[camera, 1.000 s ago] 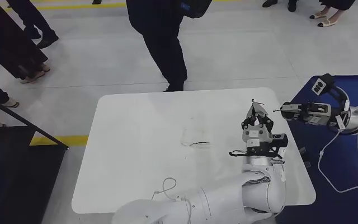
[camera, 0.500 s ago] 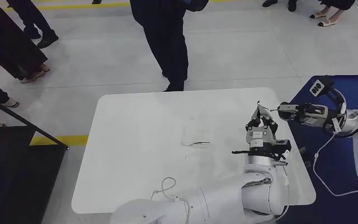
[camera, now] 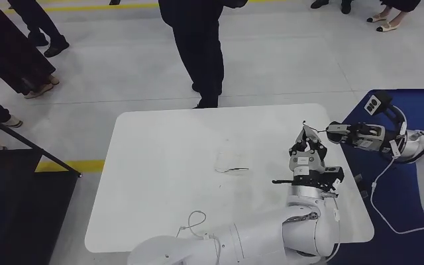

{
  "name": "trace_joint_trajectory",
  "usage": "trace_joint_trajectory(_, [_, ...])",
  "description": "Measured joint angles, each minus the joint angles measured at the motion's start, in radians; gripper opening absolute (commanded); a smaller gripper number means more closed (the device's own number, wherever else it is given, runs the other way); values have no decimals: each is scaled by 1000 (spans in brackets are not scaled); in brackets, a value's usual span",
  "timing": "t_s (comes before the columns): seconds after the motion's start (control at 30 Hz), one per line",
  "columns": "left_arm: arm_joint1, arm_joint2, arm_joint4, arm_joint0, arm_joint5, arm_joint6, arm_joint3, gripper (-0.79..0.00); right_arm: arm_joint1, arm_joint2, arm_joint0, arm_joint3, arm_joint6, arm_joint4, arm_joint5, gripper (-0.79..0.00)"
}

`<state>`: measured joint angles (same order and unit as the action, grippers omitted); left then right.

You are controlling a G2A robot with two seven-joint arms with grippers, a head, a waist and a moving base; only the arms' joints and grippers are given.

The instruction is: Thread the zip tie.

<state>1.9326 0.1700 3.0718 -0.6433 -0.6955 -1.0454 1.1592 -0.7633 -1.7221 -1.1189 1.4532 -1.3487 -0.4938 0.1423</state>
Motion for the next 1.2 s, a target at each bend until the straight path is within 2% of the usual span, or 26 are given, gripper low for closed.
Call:
trace_joint_trajectory(0.87, [-2, 0, 0, 18, 15, 55, 4, -785, 0, 0, 0, 0, 0, 0, 0, -785])
trace_joint_trajectory(1.2, [-8, 0, 0, -2, 26, 10, 10, -785, 0, 0, 0, 0, 0, 0, 0, -785])
